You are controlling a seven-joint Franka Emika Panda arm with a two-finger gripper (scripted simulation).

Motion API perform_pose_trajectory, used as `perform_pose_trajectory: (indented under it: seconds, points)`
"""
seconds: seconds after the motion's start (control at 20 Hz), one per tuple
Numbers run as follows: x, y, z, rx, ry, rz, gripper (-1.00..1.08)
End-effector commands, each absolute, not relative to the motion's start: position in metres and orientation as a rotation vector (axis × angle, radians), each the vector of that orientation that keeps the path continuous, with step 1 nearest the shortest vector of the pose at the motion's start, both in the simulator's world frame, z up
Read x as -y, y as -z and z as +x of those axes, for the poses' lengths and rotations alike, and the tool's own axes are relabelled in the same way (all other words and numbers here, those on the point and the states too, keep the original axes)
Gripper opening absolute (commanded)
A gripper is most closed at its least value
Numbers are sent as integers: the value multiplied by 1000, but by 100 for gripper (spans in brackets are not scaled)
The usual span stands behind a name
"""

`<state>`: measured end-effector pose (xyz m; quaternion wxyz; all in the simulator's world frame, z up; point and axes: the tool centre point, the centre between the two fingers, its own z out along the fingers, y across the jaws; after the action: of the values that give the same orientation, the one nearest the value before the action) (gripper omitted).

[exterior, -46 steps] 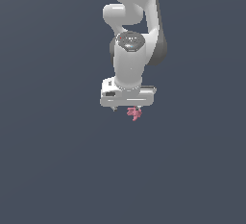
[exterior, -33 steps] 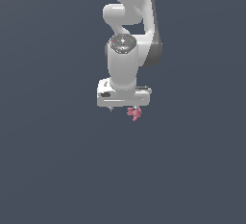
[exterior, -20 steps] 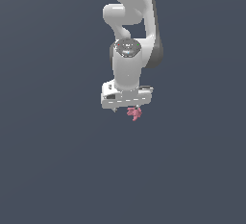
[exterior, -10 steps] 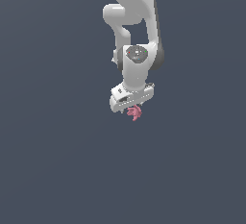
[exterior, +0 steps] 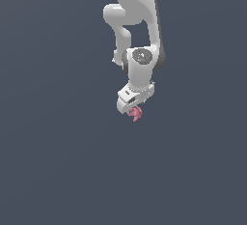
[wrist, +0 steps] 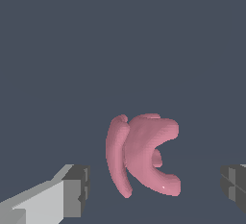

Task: Pick up the object and move it to a goal position.

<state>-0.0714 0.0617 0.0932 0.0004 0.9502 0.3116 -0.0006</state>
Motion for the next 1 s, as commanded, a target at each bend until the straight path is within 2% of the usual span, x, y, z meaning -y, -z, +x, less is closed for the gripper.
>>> perform_pose_trajectory:
  seconds: [0.0,0.4,0.95]
  points:
    - [-64,-91,-75,-1016,0,2972,100]
    - [-65,-85,-75,-1022,1,2971,100]
    - [-65,-42,-76,-1029,0,2968,100]
